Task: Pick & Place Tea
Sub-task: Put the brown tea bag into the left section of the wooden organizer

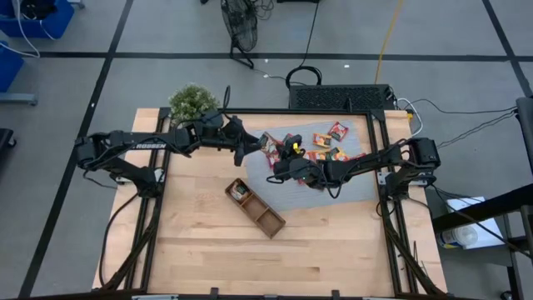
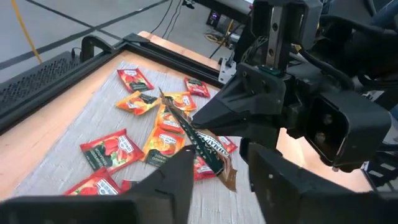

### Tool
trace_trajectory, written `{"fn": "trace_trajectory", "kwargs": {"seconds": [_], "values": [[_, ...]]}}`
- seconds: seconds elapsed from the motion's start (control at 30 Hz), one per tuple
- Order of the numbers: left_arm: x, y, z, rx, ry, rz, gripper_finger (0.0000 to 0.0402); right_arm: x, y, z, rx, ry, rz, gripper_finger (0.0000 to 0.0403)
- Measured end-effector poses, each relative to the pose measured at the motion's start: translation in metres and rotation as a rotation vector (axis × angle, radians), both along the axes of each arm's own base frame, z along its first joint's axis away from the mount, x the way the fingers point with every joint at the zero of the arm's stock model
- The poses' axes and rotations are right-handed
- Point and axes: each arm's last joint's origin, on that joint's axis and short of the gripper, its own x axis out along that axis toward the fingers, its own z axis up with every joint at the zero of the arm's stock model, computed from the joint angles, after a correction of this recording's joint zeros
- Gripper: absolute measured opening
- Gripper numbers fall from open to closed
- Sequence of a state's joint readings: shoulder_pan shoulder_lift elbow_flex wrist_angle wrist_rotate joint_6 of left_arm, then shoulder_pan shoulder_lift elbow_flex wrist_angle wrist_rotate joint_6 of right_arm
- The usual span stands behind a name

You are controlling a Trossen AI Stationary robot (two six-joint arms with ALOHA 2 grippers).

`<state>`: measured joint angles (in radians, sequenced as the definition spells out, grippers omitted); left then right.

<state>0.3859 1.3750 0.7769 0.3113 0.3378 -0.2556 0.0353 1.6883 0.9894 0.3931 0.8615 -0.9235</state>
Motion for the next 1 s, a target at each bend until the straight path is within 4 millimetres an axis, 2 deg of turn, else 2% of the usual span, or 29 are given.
{"fn": "trace_trajectory", "kwargs": {"seconds": [0.23,0.37,0.47,0.57,0.7,0.9,1.0], "values": [[0.0,0.0,0.0,0.186,0.002,-0.05,0.0013,0.001,0.007,-0.001,0.039,-0.026,0.037,0.0],[0.0,0.0,0.0,0.34,0.014,-0.105,0.0006,0.002,0.014,-0.001,0.154,-0.106,0.091,0.0],[-0.009,-0.006,-0.001,0.581,0.072,-0.258,0.0005,0.001,0.018,-0.002,0.226,-0.172,0.068,0.0],[-0.019,-0.02,-0.002,0.849,0.144,-0.443,0.0004,-0.002,0.022,-0.004,0.285,-0.184,0.047,0.0],[-0.035,-0.04,0.001,1.06,0.189,-0.655,0.0004,-0.008,0.024,-0.012,0.316,-0.178,0.031,0.0],[-0.054,-0.062,0.006,1.047,0.132,-0.859,0.0004,-0.014,0.019,-0.021,0.321,-0.159,0.01,0.0],[-0.059,-0.065,0.001,0.996,0.173,-0.917,0.0003,-0.016,0.016,-0.023,0.331,-0.166,-0.005,0.0]]}}
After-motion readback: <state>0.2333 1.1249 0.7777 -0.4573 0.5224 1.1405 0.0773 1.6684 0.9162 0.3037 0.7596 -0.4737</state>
